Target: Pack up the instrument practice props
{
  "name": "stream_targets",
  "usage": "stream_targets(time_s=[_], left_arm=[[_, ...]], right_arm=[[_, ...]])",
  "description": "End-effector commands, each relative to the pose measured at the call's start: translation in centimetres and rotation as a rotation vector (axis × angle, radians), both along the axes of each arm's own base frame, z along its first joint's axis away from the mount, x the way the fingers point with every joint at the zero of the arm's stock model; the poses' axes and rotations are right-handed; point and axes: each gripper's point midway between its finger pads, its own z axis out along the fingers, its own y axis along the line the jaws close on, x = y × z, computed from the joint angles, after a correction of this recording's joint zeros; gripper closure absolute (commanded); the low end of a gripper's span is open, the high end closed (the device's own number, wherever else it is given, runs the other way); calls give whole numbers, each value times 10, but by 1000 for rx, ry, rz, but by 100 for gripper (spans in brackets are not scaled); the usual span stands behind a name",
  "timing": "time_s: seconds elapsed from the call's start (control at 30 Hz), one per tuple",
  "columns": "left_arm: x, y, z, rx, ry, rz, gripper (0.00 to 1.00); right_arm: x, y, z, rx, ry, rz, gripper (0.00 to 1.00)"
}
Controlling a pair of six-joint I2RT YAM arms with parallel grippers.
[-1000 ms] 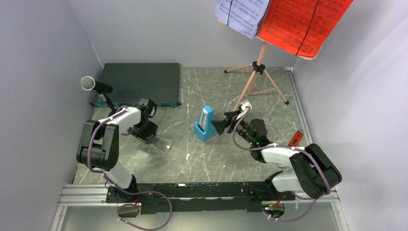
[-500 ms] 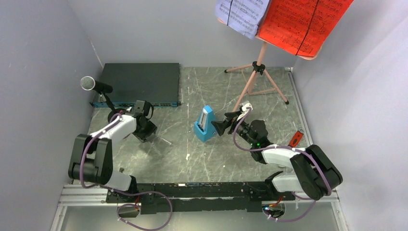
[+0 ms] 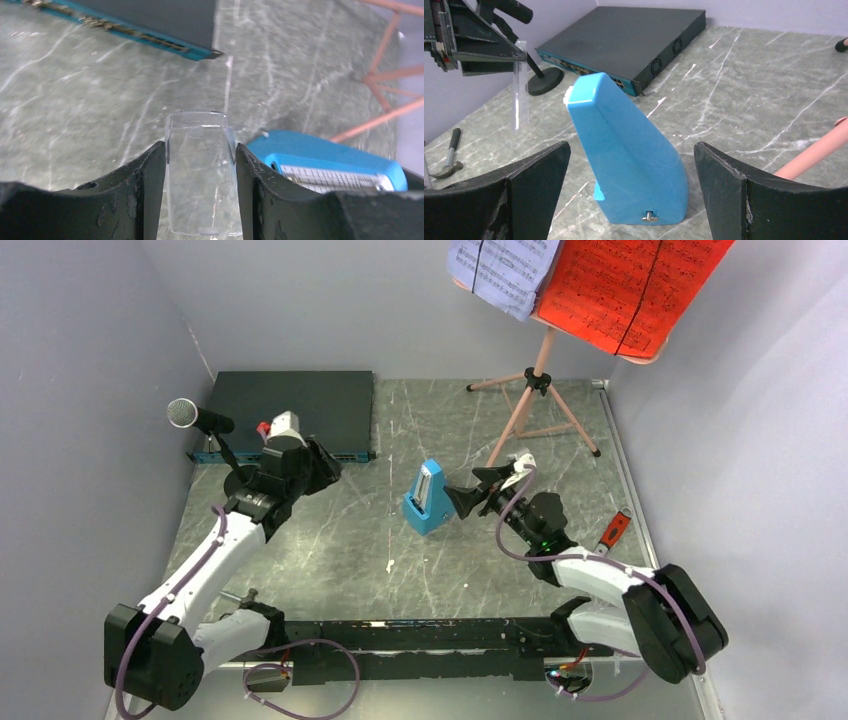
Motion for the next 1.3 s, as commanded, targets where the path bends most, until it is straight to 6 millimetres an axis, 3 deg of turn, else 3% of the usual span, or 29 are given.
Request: stream_targets(time_s=[0.0,0.17,0.47,0.57,0.67,1.07,1.27], left_arm=[[4,-39,38,73,-212,-190,73],[-2,-80,57,85,-348,-344,76],[-28,-129,91,33,-652,-587,77],[-32,-136,87,31,-731,-622,79],[-33,-146,87,37,-781,-677,97],[-46,-170,96,136,-1151,-838,97],[-49,-184,85,144,-1243,-894,97]], right_arm=[[-7,-5,14,21,-30,-8,0],[-19,-6,17,21,-53,21,0],[-28,-5,16,30,-101,44,0],[-25,-7,10,16,-94,24,0],[-22,-8,7,6,-89,17,0],[-20,-6,5,-10,-69,21,0],[-20,-7,6,-12,-69,13,0]])
